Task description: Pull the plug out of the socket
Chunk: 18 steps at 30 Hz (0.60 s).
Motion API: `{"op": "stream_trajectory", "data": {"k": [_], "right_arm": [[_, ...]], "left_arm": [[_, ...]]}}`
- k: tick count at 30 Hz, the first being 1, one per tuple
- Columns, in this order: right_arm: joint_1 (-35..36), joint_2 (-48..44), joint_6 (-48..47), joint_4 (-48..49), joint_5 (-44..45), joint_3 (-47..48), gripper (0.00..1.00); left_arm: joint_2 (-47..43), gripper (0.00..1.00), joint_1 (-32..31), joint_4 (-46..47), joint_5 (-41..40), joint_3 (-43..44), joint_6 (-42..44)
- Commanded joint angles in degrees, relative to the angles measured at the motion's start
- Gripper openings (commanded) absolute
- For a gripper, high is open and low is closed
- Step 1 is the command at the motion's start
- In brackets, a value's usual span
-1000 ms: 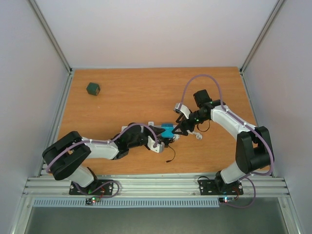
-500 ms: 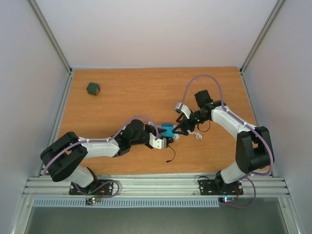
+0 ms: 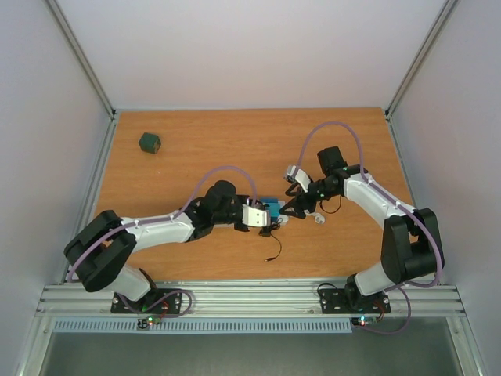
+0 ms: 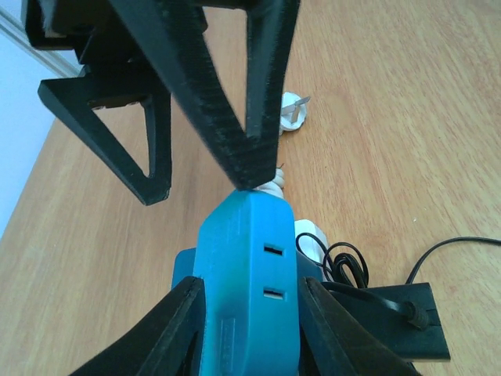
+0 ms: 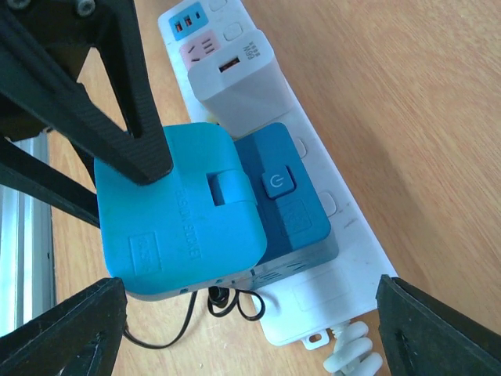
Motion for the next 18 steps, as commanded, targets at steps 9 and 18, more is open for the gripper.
{"op": "stream_trajectory", "data": {"k": [9, 18], "right_arm": [[-0.6, -3.2, -4.5, 2.7, 0.7, -3.5, 0.89], [-0.6, -2.5, -4.6, 9.3, -3.9, -6.8, 0.91]], "left_arm": [[2.8, 0.33, 3.4, -7.0, 6.7, 8.0, -8.1], [5.4, 0.34, 4.9, -12.8, 10.8, 12.0, -9.6]]}}
